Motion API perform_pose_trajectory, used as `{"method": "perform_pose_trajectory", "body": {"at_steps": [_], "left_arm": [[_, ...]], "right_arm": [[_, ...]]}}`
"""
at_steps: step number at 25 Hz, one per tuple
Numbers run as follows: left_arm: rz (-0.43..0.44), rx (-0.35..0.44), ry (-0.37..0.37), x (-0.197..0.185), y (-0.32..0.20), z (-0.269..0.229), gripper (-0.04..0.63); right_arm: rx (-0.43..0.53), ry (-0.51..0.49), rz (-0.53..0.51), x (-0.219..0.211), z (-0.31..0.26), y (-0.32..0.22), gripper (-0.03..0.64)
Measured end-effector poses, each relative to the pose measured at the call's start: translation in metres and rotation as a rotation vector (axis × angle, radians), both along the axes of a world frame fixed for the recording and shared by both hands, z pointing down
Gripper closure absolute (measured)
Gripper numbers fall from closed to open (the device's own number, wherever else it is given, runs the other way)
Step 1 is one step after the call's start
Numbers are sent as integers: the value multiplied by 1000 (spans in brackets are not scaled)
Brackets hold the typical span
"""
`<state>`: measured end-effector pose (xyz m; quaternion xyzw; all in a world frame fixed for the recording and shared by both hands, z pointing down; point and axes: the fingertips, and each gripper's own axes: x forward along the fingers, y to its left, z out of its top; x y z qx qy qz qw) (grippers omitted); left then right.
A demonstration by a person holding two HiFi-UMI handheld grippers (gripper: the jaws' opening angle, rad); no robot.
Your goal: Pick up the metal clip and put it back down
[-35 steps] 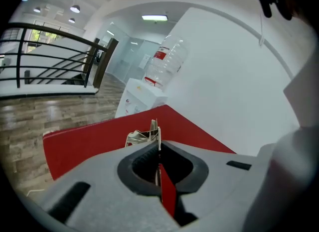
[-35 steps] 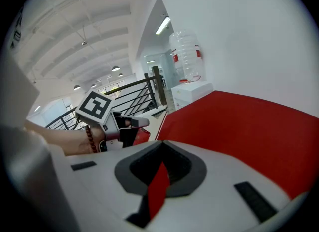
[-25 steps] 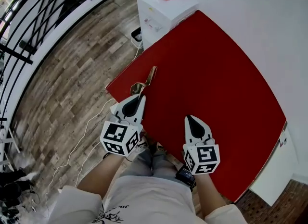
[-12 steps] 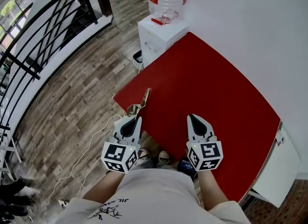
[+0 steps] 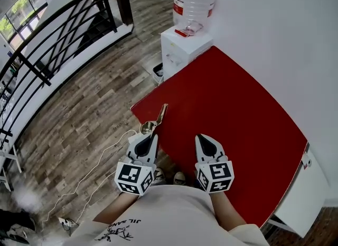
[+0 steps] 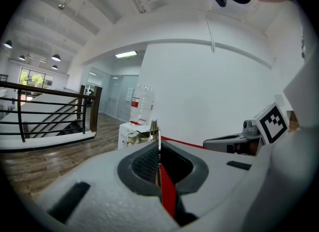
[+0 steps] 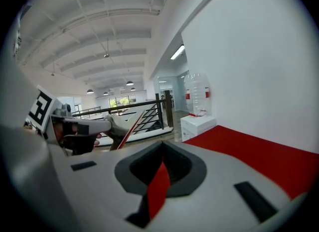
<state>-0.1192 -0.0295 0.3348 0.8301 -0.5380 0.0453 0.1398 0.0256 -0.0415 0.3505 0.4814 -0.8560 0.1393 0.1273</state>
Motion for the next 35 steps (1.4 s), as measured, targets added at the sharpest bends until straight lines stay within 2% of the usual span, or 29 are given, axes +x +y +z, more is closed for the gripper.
{"method": "perform_pose_trajectory", "body": {"at_steps": [8, 14, 19, 29, 35], "left_arm": [[-12, 17, 18, 3, 1, -9, 589], [-21, -10, -11, 2, 3, -3, 589], [-23, -24, 50, 3, 2, -2, 589], [-26, -18, 2, 6, -5, -2, 589], [-28, -34, 2, 3, -10, 3, 589]], "right_arm": [[2, -10, -20, -5, -2, 10, 611], [-4, -10, -16, -2, 0, 14, 611], [-8, -8, -12, 1, 1, 14, 611], [-12, -8, -5, 2, 1, 11, 611], [-12, -10, -3, 0, 2, 6, 611]]}}
